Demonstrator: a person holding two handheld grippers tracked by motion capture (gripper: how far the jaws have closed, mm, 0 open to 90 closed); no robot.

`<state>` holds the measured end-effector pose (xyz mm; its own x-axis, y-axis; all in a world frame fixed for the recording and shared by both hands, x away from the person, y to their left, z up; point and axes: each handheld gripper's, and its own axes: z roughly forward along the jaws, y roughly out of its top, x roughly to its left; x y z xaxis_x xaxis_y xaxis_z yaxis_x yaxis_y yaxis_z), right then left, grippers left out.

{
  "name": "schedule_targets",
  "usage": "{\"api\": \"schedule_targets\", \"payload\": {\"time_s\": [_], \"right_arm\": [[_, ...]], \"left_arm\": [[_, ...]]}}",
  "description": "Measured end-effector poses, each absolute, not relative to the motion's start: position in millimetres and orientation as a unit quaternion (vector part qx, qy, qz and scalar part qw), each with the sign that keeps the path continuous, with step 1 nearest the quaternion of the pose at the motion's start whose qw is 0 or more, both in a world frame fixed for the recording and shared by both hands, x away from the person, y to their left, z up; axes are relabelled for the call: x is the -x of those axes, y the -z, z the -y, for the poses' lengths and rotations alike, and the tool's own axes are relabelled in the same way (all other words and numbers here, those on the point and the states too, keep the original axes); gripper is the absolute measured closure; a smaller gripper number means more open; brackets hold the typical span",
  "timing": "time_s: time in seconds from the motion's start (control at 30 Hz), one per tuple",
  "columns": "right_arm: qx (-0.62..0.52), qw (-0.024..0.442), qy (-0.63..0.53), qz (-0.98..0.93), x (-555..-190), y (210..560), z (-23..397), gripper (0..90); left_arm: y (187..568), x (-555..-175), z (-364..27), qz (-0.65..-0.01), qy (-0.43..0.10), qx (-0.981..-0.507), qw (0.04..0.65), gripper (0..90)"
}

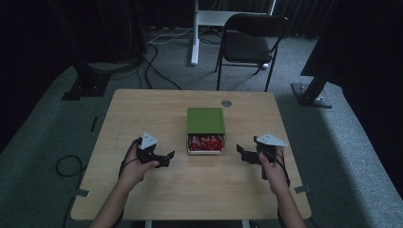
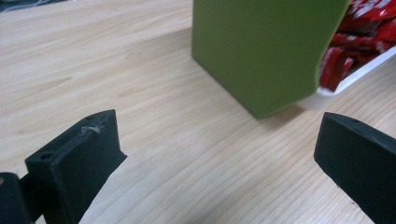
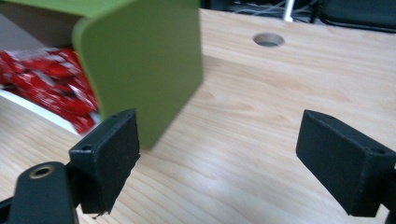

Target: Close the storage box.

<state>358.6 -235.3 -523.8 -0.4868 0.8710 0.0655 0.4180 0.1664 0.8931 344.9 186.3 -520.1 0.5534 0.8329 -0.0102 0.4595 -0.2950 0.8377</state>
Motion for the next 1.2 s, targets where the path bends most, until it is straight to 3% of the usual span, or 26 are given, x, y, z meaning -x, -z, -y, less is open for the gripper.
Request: {"api": "schedule_targets", "payload": {"time_s": [1.2], "right_arm": [[-0.527, 0.263, -0.397, -0.704, -340.8, 569.3, 284.2, 13.1]], "left_arm": [[554.1, -311.3, -259.8, -0.51, -0.231, -0.741, 0.371, 1.3]]}}
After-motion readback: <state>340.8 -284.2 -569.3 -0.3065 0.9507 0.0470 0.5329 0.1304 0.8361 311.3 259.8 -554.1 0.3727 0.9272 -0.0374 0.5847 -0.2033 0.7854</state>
